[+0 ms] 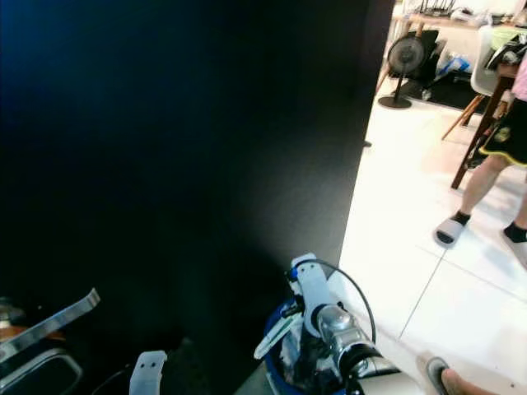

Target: Clean up the room

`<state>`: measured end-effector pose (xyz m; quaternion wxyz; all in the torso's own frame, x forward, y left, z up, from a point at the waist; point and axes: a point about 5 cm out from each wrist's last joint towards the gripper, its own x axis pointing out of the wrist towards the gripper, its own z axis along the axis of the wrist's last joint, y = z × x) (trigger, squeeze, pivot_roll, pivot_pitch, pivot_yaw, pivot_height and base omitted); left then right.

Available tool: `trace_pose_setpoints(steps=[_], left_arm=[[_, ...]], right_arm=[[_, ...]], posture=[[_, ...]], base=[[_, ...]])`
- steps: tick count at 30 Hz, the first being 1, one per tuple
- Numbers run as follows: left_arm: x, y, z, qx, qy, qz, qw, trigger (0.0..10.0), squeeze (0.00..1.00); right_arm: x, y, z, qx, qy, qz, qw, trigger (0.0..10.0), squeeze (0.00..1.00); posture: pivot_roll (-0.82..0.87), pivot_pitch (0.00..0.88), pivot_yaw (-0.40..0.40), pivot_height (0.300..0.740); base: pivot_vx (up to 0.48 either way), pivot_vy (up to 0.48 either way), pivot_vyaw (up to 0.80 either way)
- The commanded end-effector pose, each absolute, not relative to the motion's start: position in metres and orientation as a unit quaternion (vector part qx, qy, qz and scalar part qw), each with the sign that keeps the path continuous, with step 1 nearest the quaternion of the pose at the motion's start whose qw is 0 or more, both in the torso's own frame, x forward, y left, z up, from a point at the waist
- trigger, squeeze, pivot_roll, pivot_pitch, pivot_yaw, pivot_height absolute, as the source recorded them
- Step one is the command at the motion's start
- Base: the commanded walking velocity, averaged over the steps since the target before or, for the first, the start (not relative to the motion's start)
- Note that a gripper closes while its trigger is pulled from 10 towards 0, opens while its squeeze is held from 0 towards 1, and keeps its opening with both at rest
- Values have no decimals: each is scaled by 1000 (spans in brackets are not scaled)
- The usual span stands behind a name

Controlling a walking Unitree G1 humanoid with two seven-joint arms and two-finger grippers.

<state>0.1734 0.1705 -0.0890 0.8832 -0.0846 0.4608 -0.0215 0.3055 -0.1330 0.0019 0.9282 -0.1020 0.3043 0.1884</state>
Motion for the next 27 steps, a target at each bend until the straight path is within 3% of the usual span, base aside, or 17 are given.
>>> trace_pose_setpoints(steps=[1, 10, 21, 27], left_arm=[[173, 172, -89, -92, 458, -16, 884, 10000, 0], [171, 169, -90, -95, 460, -34, 882, 10000, 0], [172, 168, -89, -114, 447, -31, 887, 10000, 0], [168, 177, -90, -85, 447, -13, 890, 10000, 0]], right_arm=[[308, -126, 4, -111, 300, 199, 926, 10000, 0], [312, -105, 11, -127, 288, 230, 921, 10000, 0], [310, -89, 10, -144, 288, 258, 911, 10000, 0], [306, -82, 7, -153, 296, 265, 905, 10000, 0]], posture=[[-30, 38, -14, 740], [-9, 63, -32, 740], [19, 75, -46, 740], [30, 88, -51, 740]], base=[[0, 0, 0], [0, -390, 0], [0, 0, 0], [0, 0, 0]])
